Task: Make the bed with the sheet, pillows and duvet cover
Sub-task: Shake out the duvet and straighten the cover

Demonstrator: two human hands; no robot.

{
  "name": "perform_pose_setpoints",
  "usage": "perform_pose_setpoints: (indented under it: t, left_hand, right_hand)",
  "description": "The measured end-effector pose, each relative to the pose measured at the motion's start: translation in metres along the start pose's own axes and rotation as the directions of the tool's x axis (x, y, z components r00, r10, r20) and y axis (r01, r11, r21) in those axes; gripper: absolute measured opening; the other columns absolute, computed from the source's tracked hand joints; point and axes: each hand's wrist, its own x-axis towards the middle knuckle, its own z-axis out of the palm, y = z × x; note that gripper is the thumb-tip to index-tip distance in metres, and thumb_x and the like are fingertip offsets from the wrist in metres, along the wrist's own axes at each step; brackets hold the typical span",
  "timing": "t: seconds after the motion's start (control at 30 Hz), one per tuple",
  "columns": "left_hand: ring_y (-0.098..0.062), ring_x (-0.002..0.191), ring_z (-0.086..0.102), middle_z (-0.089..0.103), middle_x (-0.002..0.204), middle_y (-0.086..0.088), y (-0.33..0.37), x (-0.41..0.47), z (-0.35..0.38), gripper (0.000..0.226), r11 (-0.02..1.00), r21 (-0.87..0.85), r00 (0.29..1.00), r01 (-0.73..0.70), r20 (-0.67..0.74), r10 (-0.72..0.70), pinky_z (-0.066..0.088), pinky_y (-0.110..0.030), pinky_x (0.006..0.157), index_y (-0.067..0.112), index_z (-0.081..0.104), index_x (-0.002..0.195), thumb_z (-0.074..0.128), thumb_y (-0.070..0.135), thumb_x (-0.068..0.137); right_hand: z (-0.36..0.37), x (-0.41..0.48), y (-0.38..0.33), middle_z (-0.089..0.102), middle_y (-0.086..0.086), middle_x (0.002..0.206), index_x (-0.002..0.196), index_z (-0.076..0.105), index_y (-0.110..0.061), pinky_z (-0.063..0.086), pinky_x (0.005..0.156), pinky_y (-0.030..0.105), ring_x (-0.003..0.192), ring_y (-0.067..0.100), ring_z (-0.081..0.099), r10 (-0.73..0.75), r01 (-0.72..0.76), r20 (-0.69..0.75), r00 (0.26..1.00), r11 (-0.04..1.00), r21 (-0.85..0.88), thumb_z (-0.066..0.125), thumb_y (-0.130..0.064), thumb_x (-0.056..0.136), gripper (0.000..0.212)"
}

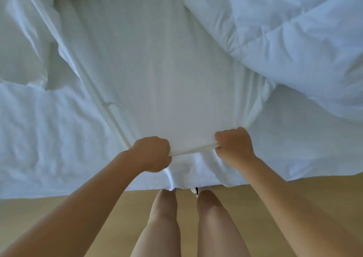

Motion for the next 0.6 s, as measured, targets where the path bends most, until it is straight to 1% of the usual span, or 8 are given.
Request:
perform_pose_setpoints:
  t: [0.1,0.2,0.27,0.33,0.43,0.5,0.57,0.6]
  left_hand:
    - [-0.015,0.081,0.047,0.051,0.091,0.003,-0.003,0.002,0.005,0.022,0.996,0.084,0.985,0.002,-0.171,0.013,0.037,-0.026,0.07,0.02,0.055,0.085,0.038,0.03,0.095]
    - [-0.019,0.096,0.049,0.055,0.108,0.0,-0.001,0.014,0.01,0.021,0.982,0.075,0.864,-0.174,-0.468,0.189,0.036,-0.03,0.089,0.014,0.064,0.098,0.047,0.025,0.093]
    - [-0.017,0.071,0.047,0.057,0.082,0.001,0.007,0.022,0.003,0.014,0.957,-0.066,0.8,-0.281,-0.566,0.196,0.039,-0.033,0.077,0.012,0.056,0.087,0.047,0.021,0.094]
    - [-0.019,0.053,0.036,0.04,0.058,0.005,0.021,0.034,-0.009,0.017,0.933,-0.171,0.775,-0.317,-0.614,0.151,0.028,-0.033,0.058,0.013,0.038,0.08,0.043,0.02,0.095]
    - [-0.026,0.057,0.044,0.041,0.057,0.003,0.043,0.052,-0.035,0.017,0.92,-0.231,0.798,-0.317,-0.59,0.127,0.023,-0.033,0.049,0.014,0.035,0.083,0.038,0.025,0.096]
    - [-0.023,0.062,0.05,0.045,0.062,0.005,0.054,0.054,-0.038,0.026,0.951,-0.102,0.846,-0.291,-0.492,0.206,0.025,-0.029,0.049,0.019,0.036,0.085,0.034,0.042,0.096]
    - [-0.019,0.069,0.052,0.05,0.069,0.008,0.051,0.044,-0.031,0.045,0.975,-0.048,0.916,-0.217,-0.354,0.186,0.033,-0.028,0.058,0.022,0.04,0.089,0.031,0.066,0.088]
    - [-0.018,0.077,0.055,0.056,0.075,0.008,0.043,0.036,-0.023,0.055,0.985,-0.029,0.942,-0.168,-0.301,0.152,0.037,-0.028,0.065,0.023,0.045,0.091,0.029,0.075,0.082]
  right_hand:
    - [0.001,0.02,0.015,0.053,0.0,0.076,0.08,0.046,-0.018,0.025,0.068,0.031,0.074,0.025,0.051,-0.065,0.065,0.052,0.996,0.998,-0.002,0.049,-0.019,0.083,0.004]
    - [-0.004,0.032,0.078,0.061,0.01,0.098,0.096,0.062,-0.01,0.03,0.093,0.039,0.098,0.03,0.056,0.04,-0.035,0.033,0.999,0.989,-0.146,0.057,-0.024,0.081,0.021]
    - [-0.02,0.031,0.12,0.063,0.011,0.099,0.096,0.065,-0.009,0.023,0.105,0.04,0.101,0.03,0.056,0.133,-0.117,0.046,0.99,0.958,-0.261,0.053,-0.024,0.084,0.023]
    - [-0.034,0.017,0.146,0.065,0.02,0.078,0.074,0.067,-0.001,0.041,0.091,0.044,0.082,0.036,0.062,0.135,-0.134,-0.003,0.991,0.98,-0.149,0.052,-0.014,0.078,0.021]
    - [-0.041,-0.043,0.156,0.041,0.008,0.04,0.043,0.045,-0.011,0.036,0.062,0.034,0.038,0.027,0.045,0.133,-0.124,-0.341,0.931,0.991,0.047,0.044,-0.011,0.067,0.024]
    - [-0.039,-0.078,0.143,0.021,-0.004,0.043,0.049,0.029,-0.021,0.023,0.059,0.032,0.038,0.018,0.027,0.168,-0.144,-0.444,0.88,0.986,0.088,0.038,-0.014,0.068,0.023]
    - [-0.03,-0.08,0.128,0.026,-0.002,0.047,0.053,0.032,-0.021,0.024,0.061,0.032,0.042,0.019,0.032,0.167,-0.156,-0.375,0.912,0.986,0.06,0.042,-0.01,0.07,0.022]
    - [-0.024,-0.072,0.121,0.037,0.001,0.053,0.058,0.041,-0.017,0.025,0.064,0.032,0.05,0.023,0.044,0.169,-0.174,-0.242,0.955,0.985,0.003,0.045,-0.008,0.073,0.018]
